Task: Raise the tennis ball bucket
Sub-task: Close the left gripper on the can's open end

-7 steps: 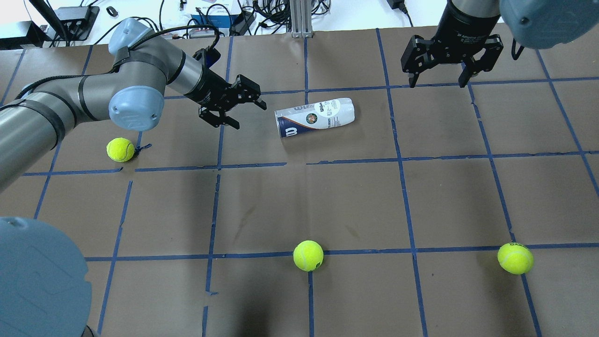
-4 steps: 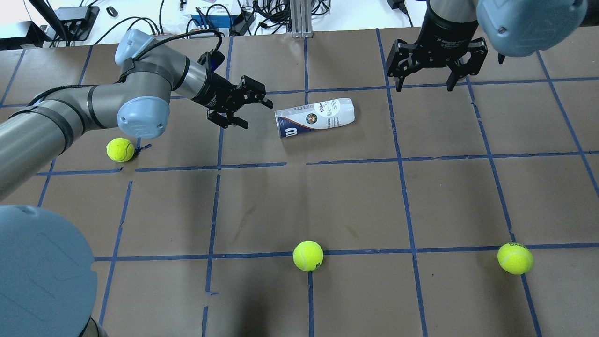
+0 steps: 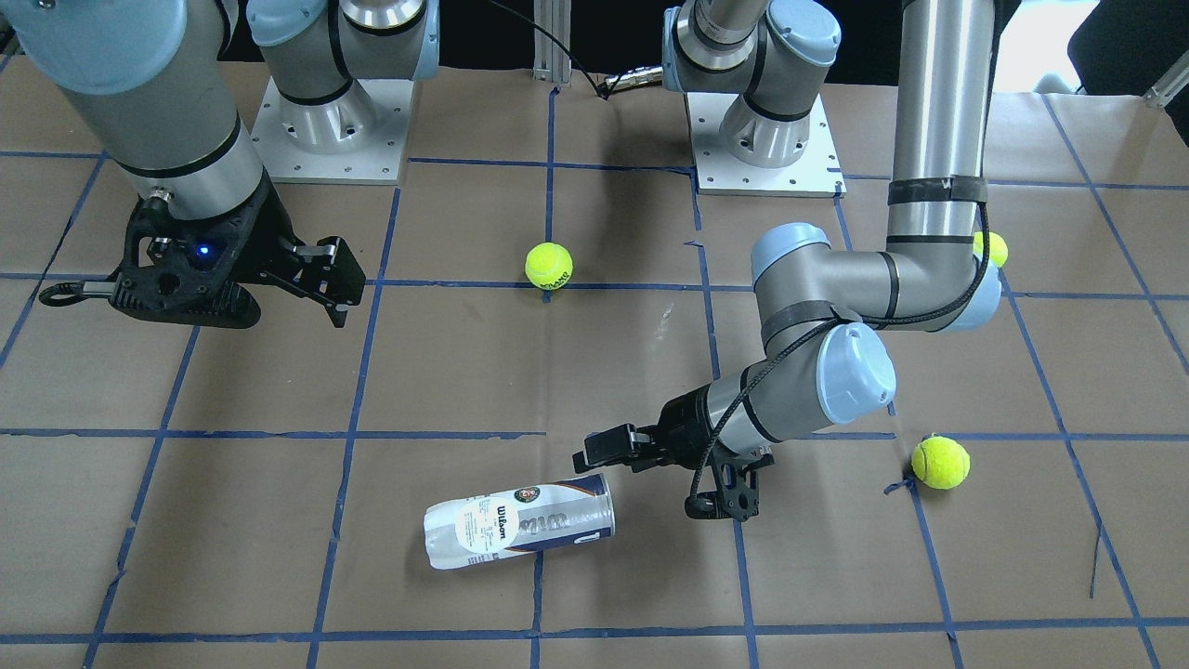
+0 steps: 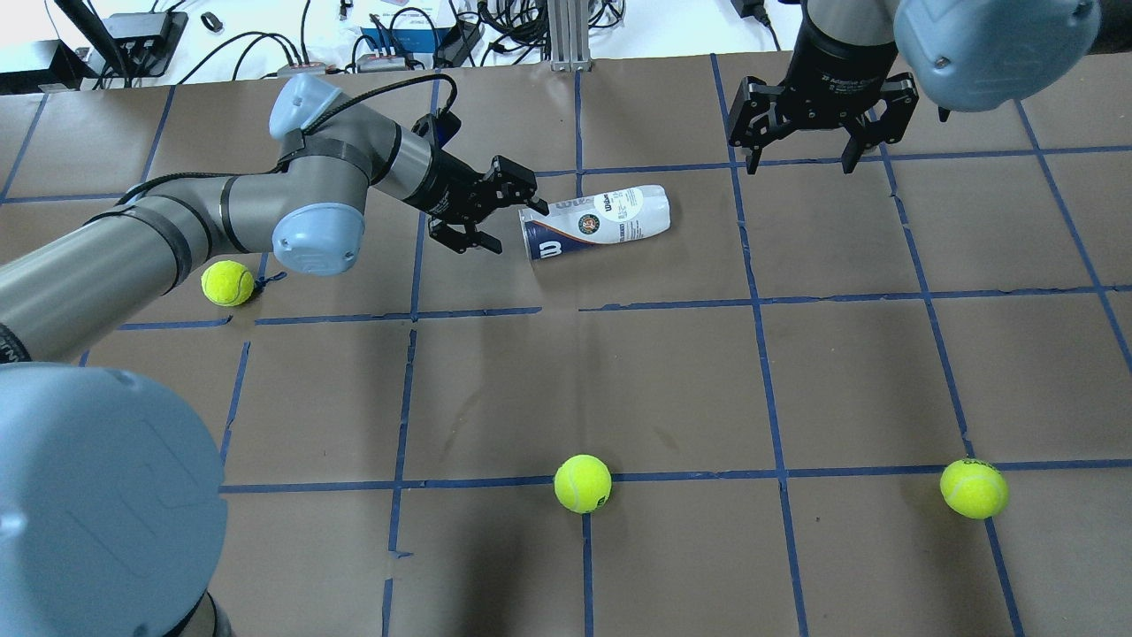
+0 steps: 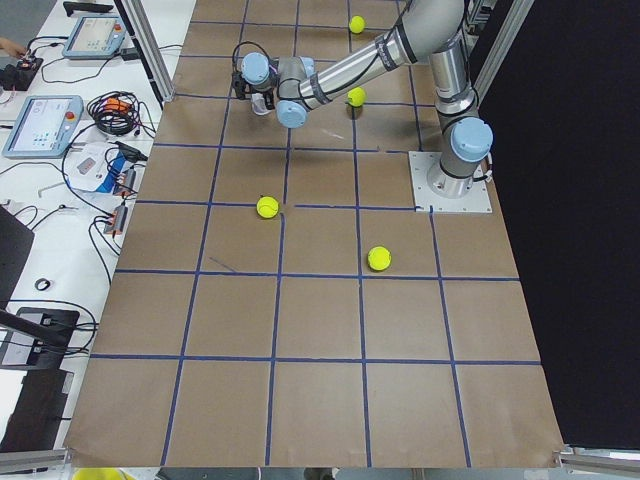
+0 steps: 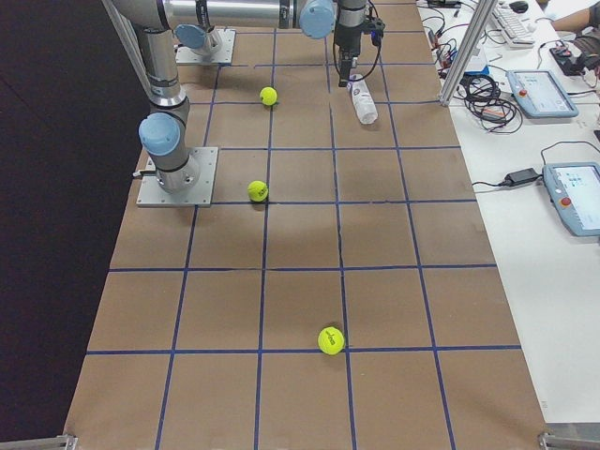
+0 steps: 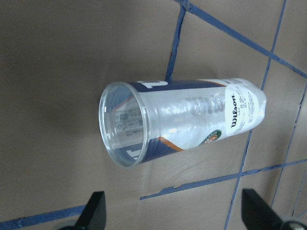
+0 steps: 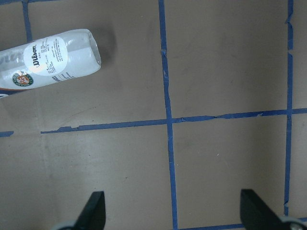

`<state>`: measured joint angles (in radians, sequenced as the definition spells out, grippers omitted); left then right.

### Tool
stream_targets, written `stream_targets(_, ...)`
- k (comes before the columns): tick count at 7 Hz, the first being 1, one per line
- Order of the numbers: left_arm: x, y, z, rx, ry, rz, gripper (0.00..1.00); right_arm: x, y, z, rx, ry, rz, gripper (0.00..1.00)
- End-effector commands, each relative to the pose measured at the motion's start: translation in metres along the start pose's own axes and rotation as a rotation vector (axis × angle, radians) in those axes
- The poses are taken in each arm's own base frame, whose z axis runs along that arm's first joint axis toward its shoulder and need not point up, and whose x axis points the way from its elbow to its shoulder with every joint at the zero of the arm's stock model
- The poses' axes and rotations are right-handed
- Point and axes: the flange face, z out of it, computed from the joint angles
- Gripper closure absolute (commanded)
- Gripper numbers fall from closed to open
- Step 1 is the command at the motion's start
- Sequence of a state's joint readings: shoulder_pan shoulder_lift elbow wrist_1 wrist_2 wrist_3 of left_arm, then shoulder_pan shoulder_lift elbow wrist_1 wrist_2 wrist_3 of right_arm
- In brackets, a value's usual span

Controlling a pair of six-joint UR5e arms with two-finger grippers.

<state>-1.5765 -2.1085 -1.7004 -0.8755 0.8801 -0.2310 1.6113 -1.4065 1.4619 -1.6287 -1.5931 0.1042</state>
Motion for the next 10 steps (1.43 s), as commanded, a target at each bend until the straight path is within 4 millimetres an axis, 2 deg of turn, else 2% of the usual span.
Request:
stream_targets(1,-0.007,-0.007,0.015,0.028,0.008,0.017,0.09,0.000,-0.001,-0.002,0.006,-0.007,0.002,0.00)
stream_targets(3,-0.002,-0.016,0.017,0.075,0.022,0.061,0.38,0.000,0.000,-0.001,0.003,-0.009,0.001,0.00)
stream_targets(4,-0.009,-0.015,0.027,0.069,0.020,0.061,0.40,0.000,0.000,0.000,0.001,-0.009,0.001,0.00)
stream_targets(5,-0.011,-0.017,0.029,0.066,0.021,0.062,0.51,0.000,0.000,0.001,-0.002,-0.008,0.002,0.00)
stream_targets(7,-0.008,-0.013,0.033,0.047,0.059,0.055,0.78,0.000,0.000,0.001,-0.001,-0.010,0.004,0.00)
stream_targets(8,0.003,-0.006,0.038,0.037,0.060,0.070,0.90,0.000,0.000,0.003,-0.005,-0.008,0.001,0.00)
stream_targets(9,0.013,-0.002,0.035,0.037,0.061,0.035,1.00,0.004,-0.001,0.003,-0.005,-0.008,0.007,0.00)
stream_targets(10,0.026,-0.001,0.023,0.050,0.081,0.008,1.00,0.003,-0.001,0.003,-0.007,-0.009,0.005,0.00)
